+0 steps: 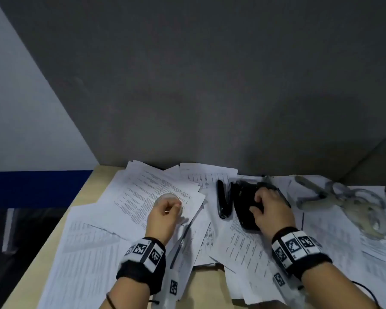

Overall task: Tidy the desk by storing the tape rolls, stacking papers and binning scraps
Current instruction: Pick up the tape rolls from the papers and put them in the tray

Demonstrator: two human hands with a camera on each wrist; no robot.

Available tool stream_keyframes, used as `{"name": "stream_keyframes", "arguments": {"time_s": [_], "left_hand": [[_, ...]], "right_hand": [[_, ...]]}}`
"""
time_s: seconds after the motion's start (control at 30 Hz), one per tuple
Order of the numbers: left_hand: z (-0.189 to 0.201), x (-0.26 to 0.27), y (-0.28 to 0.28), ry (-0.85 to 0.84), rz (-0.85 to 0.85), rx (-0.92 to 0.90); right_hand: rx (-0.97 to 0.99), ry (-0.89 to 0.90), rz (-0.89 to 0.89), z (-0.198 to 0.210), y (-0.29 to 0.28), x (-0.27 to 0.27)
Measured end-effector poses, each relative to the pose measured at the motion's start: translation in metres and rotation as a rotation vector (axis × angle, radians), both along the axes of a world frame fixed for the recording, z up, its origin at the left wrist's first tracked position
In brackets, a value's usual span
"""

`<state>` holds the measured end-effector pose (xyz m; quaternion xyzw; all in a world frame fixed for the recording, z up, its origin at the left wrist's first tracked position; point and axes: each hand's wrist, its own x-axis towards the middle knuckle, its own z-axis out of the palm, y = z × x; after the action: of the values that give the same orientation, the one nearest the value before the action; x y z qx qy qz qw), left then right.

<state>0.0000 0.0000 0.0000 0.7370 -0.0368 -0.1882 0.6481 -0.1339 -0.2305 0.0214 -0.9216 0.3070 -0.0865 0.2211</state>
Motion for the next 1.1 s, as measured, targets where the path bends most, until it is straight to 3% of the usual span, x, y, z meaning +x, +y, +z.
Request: {"name": "stream_keyframes", "arguments": {"time_s": [0.1,0.23,0.33,0.5,0.73,0.87,1.1], "left_hand": [[-0.008,0.004,-0.003,-0.003,-0.015,0.062],[-0.013,0.007,-0.004,-0.012,-0.041,0.156],[-0.014,0.01,-0.006,0.043,-0.058,0.1],[-0.007,0.003,-0.014,-0.017,-0.139,0.205],[0.004,-0.016,-0.052,-0.282,-0.369,0.453],[0.016,-0.033,-0.087,-0.367,-0.512,0.457],[0.065,-0.071,-0.189,-0.618,-0.638,0.444]], "right_hand": [[-0.223,-0.086,-0.018,0.006,-0.006,0.007],[-0.344,0.091,-0.015,0.019,-0.013,0.019],[-0.274,0.356,0.04,0.02,-0.022,0.027],[-0.153,0.393,0.144,0.026,-0.028,0.04],[0.0,0.131,0.084,0.048,-0.04,0.011],[-0.03,0.001,-0.001,0.073,-0.067,-0.019],[-0.044,0.043,-0.195,0.104,-0.145,-0.115]]}}
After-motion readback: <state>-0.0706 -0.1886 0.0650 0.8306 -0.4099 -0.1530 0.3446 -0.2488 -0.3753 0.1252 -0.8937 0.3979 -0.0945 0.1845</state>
